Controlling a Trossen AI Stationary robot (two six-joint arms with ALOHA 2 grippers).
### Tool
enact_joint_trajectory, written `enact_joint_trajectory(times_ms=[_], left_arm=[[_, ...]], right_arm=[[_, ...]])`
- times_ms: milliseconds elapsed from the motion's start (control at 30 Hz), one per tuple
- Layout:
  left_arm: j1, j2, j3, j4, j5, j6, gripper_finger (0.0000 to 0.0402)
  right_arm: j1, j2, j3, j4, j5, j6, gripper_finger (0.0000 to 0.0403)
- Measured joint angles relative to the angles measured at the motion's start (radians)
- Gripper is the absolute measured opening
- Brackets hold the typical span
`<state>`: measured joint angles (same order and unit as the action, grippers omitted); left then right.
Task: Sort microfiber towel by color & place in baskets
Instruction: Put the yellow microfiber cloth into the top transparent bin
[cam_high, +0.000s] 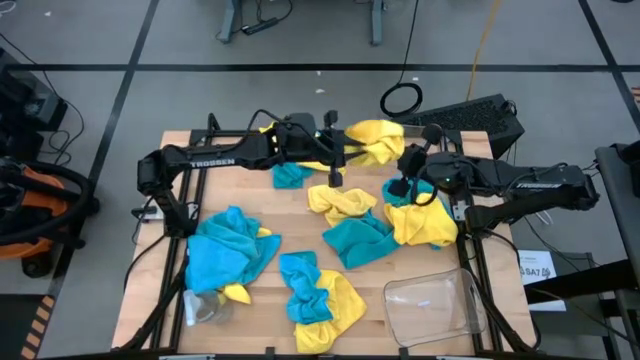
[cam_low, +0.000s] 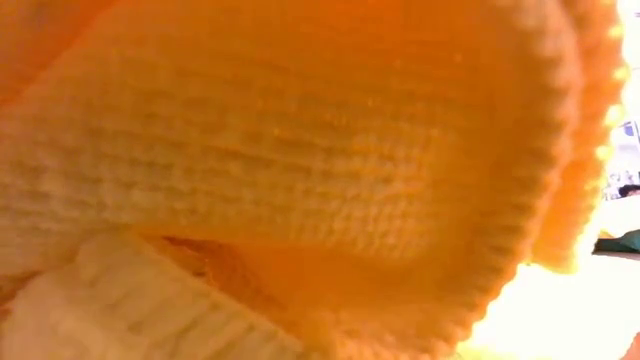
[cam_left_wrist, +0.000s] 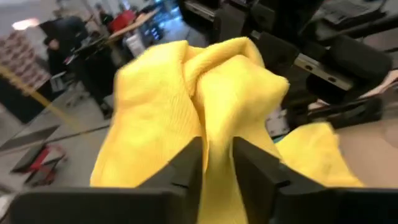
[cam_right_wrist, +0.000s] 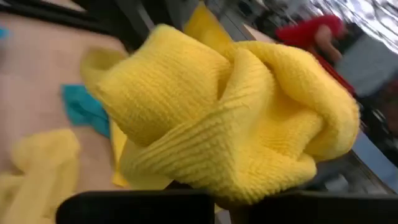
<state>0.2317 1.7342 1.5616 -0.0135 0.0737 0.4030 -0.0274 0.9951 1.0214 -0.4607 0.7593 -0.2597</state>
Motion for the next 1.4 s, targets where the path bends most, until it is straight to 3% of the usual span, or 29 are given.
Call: enact_joint_trajectory(times_ms=[233,400,667,800,900,1400], left_arm=[[0.018,-0.047,0.001,-0.174,-0.025,-0.002,0.0226],[0.013,-0.085,0.001,-0.316,-0.026,-0.006,0.0269],[-0.023,-0.099,0.001,-0.557,-0.017,-0.046,0.0275],[-0.049,-0.099,-0.023,-0.592,-0.010,-0.082,0.0276],[-0.070,-0.098,-0.031,-0.644,-0.006,-0.092,0.0276],[-0.135,-0.076,-0.030,-0.690,0.003,-0.110,0.0276]], right_arm=[[-0.171,0.001,0.000,-0.069,0.001,0.048,0.0002],[-0.315,0.021,0.000,-0.096,-0.036,0.050,0.0001],[-0.530,0.144,0.000,-0.165,-0.230,0.099,0.0001],[-0.602,0.227,0.000,-0.178,-0.266,0.106,0.0000],[-0.652,0.283,0.000,-0.196,-0.356,0.111,0.0000],[-0.759,0.512,0.000,-0.283,-0.638,0.129,0.0004]])
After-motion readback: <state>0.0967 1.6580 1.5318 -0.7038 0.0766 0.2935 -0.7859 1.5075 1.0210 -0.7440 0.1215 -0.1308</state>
